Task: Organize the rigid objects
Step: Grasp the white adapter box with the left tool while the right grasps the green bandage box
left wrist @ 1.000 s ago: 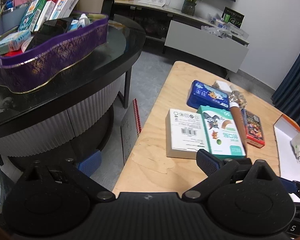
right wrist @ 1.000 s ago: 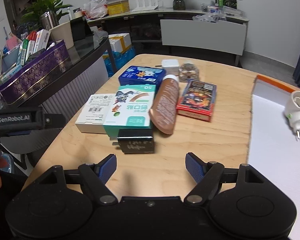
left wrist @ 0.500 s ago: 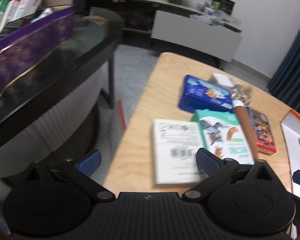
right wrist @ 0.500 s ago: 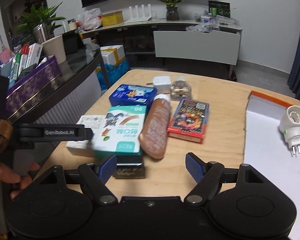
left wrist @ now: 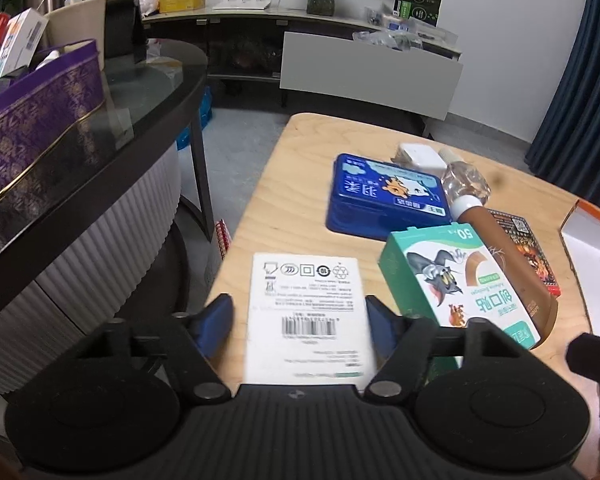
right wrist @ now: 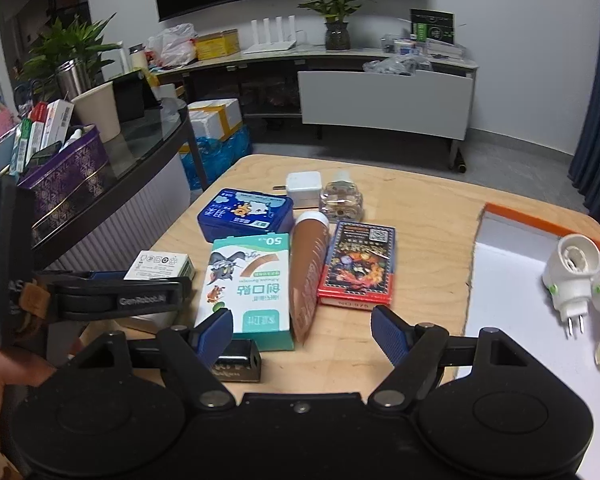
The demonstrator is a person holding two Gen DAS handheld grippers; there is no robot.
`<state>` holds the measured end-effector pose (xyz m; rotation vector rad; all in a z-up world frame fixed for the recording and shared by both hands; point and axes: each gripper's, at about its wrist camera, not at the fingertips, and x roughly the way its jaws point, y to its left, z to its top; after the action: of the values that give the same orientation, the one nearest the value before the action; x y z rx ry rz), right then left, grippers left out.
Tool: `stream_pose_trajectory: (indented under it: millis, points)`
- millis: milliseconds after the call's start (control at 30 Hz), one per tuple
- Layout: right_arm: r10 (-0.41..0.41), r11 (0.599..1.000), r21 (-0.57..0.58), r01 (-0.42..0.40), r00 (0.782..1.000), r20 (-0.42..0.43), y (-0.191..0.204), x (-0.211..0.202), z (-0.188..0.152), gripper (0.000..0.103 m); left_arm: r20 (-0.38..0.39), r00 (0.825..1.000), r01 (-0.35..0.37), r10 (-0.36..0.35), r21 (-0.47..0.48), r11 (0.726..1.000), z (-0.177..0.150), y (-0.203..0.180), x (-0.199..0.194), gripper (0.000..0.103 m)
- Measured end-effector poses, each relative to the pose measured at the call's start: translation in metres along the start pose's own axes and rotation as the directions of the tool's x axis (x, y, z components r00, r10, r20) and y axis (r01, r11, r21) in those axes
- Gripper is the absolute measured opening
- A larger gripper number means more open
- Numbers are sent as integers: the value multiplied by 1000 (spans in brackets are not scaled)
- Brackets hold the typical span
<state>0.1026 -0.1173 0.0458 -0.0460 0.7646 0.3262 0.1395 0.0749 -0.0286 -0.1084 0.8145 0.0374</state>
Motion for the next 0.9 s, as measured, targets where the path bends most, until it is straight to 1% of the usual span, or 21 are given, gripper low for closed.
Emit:
stream_pose_trajectory:
  millis: [67,100,167,200,233,300,433,567,600,667,767,867,900]
  points:
    - [6,1000,-7,-6,1000,-7,3,4,4,90,0,1000,-19,19,19,1000,-2,2,-3,78]
    - [14,1000,-11,-14,1000,-9,4,6,6,90,5,1000,-25,25,30,999,-3,2,-3,87]
    - [28,999,-23,-28,999,-20,8,12,11,90,15,1000,-8,7,37,999,-8,4,-3,81]
    - [33,999,-32,-33,999,-27,11,15,13,90,33,999,-8,7,41,999,-8,4,-4,62]
    - [39,998,-41,-41,998,-40,14,19,15,90,40,999,-3,2,40,999,-7,5,-6,59]
    - [55,997,-59,-59,996,-64,19,26,20,90,51,998,35,-35,5,999,-4,9,-9,59]
    - [77,993,-81,-87,990,-120,29,42,28,90,91,996,28,-26,-24,999,-2,15,-22,59]
    - [81,992,-76,-98,977,-197,33,65,32,90,98,995,38,-33,-49,998,-4,20,-32,59]
    - [83,992,-75,-101,974,-213,35,70,32,92,100,994,43,-37,-56,998,-5,21,-34,59]
    - [111,990,-62,-127,970,-217,37,76,32,99,105,994,25,-18,-72,997,-6,25,-37,59]
    - [86,992,-70,-102,974,-207,43,78,37,99,112,993,35,-23,-109,993,-6,32,-40,59]
    - [128,988,-62,-141,976,-178,49,69,41,100,125,992,18,-3,-120,993,-6,33,-43,59]
    - [115,989,-73,-130,977,-177,52,69,42,101,125,992,3,13,-129,992,-6,35,-43,59]
